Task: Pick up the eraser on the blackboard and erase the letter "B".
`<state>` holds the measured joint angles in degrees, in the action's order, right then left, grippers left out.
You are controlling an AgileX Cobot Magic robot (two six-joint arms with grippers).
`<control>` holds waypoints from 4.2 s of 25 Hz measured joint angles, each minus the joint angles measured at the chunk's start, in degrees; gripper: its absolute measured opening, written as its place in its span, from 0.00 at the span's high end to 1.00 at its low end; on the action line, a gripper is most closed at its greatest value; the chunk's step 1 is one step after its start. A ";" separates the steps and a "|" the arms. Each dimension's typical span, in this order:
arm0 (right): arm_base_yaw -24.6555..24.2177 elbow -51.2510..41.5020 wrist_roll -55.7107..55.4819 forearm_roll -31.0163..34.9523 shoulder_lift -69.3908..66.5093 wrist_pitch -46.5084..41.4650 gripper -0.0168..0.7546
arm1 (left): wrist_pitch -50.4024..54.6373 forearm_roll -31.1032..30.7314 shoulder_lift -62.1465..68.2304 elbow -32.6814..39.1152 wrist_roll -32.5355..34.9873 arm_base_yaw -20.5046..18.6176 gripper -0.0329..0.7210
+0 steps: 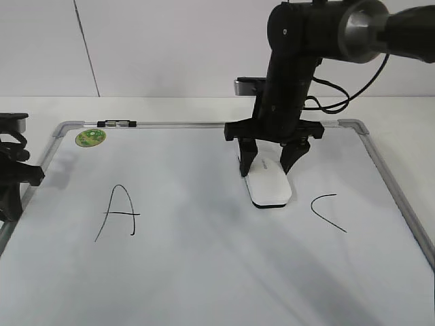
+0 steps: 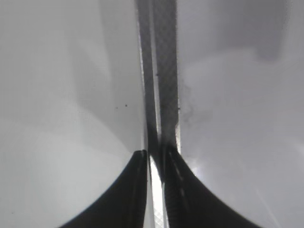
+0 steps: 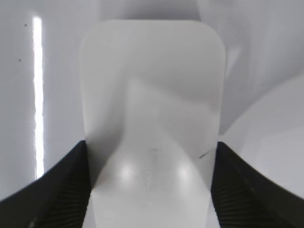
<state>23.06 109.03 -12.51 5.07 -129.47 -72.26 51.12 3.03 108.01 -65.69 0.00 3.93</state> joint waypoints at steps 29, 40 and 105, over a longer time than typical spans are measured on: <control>-5.42 -12.31 4.22 -4.44 20.83 1.15 0.31 | 0.75 0.00 0.00 -0.01 0.00 0.00 0.82; -17.49 -29.83 9.38 -2.24 28.16 1.15 0.31 | 0.83 0.00 0.00 -0.01 0.00 0.00 0.81; -19.46 -30.22 13.65 -0.91 19.65 5.58 0.25 | 0.88 0.00 0.00 -0.01 0.00 0.00 0.79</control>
<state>3.60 78.81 1.14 4.16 -109.82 -66.68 52.00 3.03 108.01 -65.70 0.00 3.93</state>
